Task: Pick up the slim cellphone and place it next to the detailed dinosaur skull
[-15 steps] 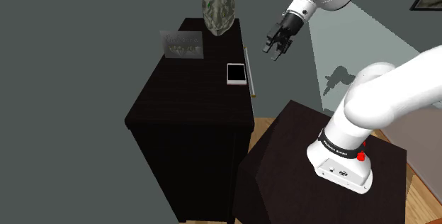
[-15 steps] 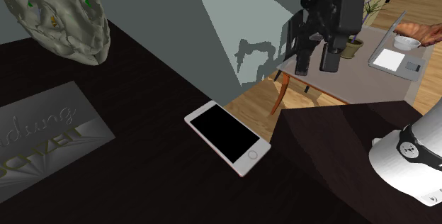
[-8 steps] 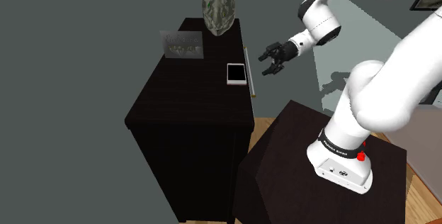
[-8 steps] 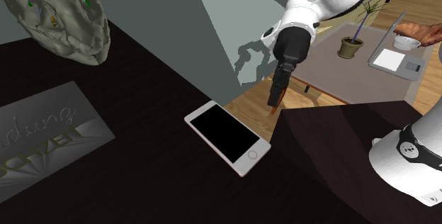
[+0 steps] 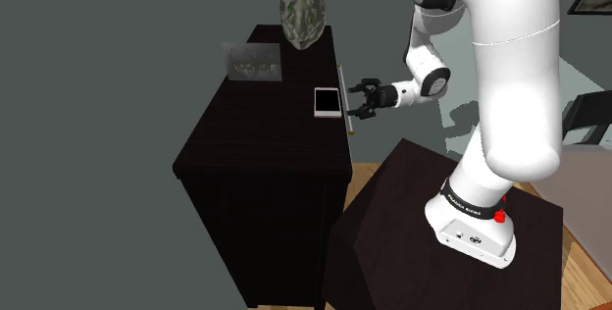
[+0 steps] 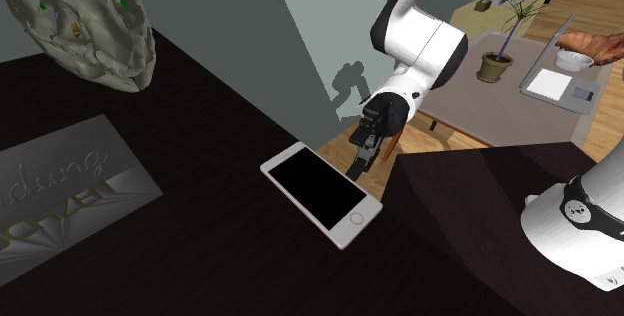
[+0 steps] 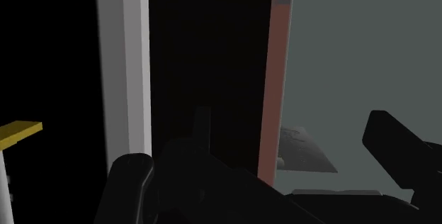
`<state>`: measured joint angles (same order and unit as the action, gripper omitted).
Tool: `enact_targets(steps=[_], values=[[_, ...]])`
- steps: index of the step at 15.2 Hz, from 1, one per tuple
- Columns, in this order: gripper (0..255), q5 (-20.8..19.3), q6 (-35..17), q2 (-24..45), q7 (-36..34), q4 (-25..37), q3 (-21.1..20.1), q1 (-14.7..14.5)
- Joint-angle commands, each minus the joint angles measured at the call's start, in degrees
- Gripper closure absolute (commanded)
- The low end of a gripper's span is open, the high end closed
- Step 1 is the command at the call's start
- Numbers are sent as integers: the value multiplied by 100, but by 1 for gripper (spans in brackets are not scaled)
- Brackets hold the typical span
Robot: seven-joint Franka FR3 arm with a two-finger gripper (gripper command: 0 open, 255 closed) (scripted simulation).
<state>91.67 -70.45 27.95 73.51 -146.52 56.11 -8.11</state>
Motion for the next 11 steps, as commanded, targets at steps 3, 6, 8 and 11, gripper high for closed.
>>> enact_targets(steps=[3, 6, 8, 11], values=[[0, 335, -118, -22, -55, -29, -183, -148], [0, 447, -193, -55, -82, -45, -237, -229], [0, 447, -193, -55, -82, -45, -237, -229], [0, 447, -193, -55, -82, -45, -237, -229]])
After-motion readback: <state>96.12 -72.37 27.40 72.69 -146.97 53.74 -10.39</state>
